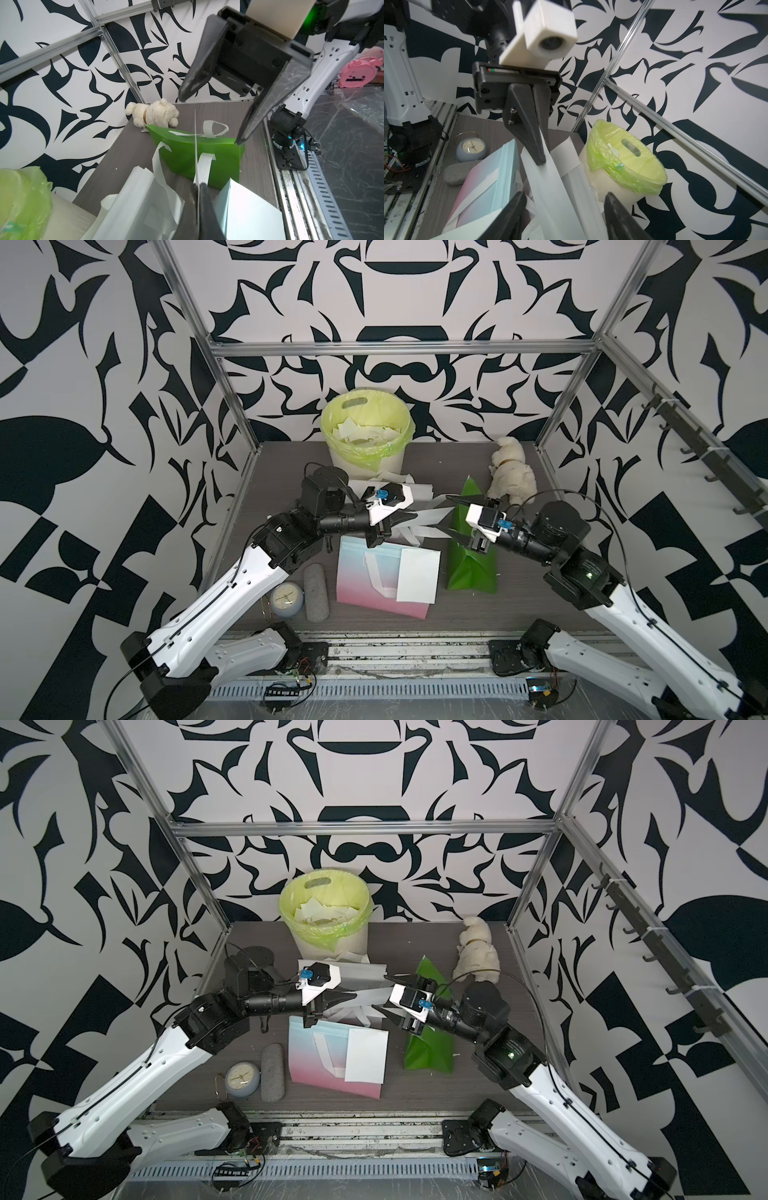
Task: Shred takeout receipts and throw away
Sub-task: Shred the takeout receipt.
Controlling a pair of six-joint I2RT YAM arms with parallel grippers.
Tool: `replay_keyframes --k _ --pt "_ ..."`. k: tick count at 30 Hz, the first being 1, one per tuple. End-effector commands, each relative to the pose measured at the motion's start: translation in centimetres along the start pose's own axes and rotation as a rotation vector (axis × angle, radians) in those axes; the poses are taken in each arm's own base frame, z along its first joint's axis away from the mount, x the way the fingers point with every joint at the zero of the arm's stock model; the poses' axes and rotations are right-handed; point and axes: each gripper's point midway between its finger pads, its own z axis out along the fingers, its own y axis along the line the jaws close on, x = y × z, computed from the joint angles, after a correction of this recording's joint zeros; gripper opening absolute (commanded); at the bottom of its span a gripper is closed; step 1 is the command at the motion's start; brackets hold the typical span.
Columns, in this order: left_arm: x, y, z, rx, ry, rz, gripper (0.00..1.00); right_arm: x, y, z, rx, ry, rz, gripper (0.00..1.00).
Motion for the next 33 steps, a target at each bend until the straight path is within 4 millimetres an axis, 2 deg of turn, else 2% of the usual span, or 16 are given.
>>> replay_keyframes --k 1,5,17,26,31,33 --pt "0.2 -0.7 -0.5 0.007 -0.001 0.085 0.0 -2.3 -0.6 0.2 -0.01 -0.051 0.011 0.58" --pt "0.1 -0.9 -0.8 0.003 -0.007 0.113 0.0 -2.0 -0.7 0.9 -0.023 -0.037 0.024 0.47" --pt "0.5 -1.0 -0.7 0.004 -0.001 0.128 0.0 -2.8 0.1 1.6 -0.101 -0.071 0.041 0.26" --pt "0.3 -1.1 -0.7 0.007 -0.005 0.131 0.0 -2.4 0.6 1.8 -0.131 -0.069 0.054 0.23" --pt "0.2 -1.2 -0.6 0.007 -0.005 0.13 0.0 -2.5 0.7 1.7 -0.133 -0.076 0.053 0.01" --pt "0.2 -1.2 -0.6 0.01 -0.007 0.127 0.0 -2.4 0.8 1.8 -0.138 -0.074 0.058 0.0"
